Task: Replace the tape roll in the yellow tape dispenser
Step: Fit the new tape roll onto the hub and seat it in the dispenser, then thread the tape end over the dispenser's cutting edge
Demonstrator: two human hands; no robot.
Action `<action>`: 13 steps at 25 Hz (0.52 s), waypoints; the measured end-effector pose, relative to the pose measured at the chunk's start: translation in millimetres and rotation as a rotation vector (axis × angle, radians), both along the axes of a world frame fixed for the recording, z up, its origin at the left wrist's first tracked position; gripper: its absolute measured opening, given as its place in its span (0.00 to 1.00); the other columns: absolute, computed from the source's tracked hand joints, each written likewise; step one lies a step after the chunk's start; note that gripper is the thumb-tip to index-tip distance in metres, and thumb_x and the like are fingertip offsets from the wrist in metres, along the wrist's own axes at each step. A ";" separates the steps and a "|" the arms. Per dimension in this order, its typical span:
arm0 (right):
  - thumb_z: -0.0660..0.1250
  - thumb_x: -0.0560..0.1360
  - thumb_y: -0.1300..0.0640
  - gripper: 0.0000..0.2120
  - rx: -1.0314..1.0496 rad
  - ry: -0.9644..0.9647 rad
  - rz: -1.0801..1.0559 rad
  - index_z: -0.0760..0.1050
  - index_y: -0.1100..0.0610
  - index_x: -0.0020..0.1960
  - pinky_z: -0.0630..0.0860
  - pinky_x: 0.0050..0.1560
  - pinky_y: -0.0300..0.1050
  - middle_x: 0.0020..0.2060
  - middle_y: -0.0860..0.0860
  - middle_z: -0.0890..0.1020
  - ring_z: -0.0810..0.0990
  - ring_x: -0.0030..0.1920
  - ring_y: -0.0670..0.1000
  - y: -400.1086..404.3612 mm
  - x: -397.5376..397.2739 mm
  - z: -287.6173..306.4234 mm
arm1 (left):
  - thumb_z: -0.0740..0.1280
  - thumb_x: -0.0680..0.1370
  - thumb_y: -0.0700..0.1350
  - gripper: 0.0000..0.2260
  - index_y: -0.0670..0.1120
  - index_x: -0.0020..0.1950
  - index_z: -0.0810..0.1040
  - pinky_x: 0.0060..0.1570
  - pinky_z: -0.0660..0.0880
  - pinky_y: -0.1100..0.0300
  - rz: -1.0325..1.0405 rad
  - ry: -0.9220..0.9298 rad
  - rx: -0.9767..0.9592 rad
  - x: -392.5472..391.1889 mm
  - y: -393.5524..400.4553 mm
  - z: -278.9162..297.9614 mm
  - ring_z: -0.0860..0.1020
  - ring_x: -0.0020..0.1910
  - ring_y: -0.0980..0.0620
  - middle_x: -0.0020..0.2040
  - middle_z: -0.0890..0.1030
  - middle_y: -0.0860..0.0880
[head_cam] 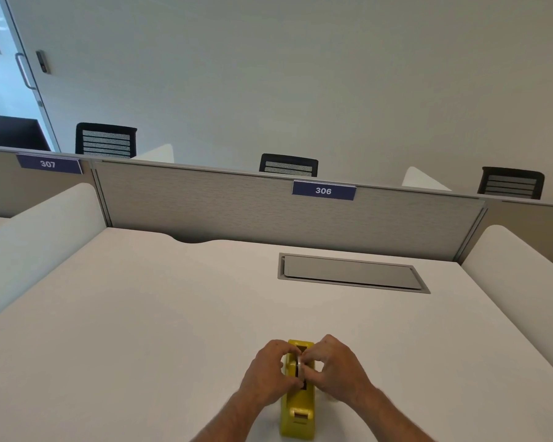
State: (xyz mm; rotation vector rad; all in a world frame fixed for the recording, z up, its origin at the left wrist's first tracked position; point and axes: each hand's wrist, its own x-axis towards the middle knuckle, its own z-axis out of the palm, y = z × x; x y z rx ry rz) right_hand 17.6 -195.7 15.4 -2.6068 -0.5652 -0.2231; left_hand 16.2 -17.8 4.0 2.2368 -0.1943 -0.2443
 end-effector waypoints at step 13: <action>0.65 0.70 0.43 0.12 -0.044 0.031 0.043 0.84 0.46 0.47 0.77 0.40 0.44 0.41 0.39 0.86 0.74 0.44 0.45 -1.3 2.8 5.0 | 0.80 0.67 0.50 0.25 0.56 0.63 0.78 0.64 0.77 0.57 0.000 0.011 0.017 0.9 -2.2 0.8 0.74 0.62 0.53 0.67 0.72 0.56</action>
